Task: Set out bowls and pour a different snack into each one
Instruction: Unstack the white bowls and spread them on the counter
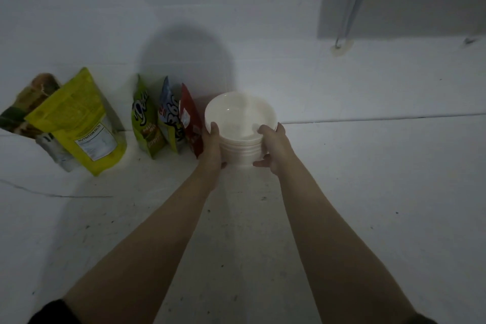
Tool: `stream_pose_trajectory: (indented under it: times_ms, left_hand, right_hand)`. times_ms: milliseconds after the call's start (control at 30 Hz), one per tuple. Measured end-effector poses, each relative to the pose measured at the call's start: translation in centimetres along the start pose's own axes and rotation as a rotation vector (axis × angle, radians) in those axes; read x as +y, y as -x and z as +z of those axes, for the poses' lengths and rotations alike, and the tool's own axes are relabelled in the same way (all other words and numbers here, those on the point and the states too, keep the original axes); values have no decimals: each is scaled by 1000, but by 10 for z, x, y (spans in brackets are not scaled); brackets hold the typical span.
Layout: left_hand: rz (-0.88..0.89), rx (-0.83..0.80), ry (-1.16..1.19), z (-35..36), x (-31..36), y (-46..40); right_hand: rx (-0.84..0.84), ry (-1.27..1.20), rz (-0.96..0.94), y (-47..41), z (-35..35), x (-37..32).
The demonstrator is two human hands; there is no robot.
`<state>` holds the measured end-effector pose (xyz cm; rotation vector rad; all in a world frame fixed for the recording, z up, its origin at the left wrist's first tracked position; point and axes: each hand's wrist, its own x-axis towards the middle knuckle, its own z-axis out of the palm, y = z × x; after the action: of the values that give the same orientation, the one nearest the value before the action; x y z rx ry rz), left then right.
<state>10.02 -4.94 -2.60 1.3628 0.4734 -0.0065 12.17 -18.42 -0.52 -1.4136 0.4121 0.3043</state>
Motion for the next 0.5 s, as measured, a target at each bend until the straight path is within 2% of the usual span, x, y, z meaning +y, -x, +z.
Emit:
stream_pose_trajectory:
  times_ms: [167, 300, 433, 500]
  left_hand:
    - [96, -36, -63, -2, 4, 35]
    - [99, 56, -54, -20, 1, 72]
    - [301, 218, -127, -60, 4, 119]
    - [334, 247, -70, -87, 8, 138]
  right_hand:
    - [33, 6, -22, 26, -5, 8]
    - [34, 17, -67, 79, -9, 29]
    - [-48, 18, -81, 135, 4, 48]
    - [-99, 31, -61, 162, 23, 58]
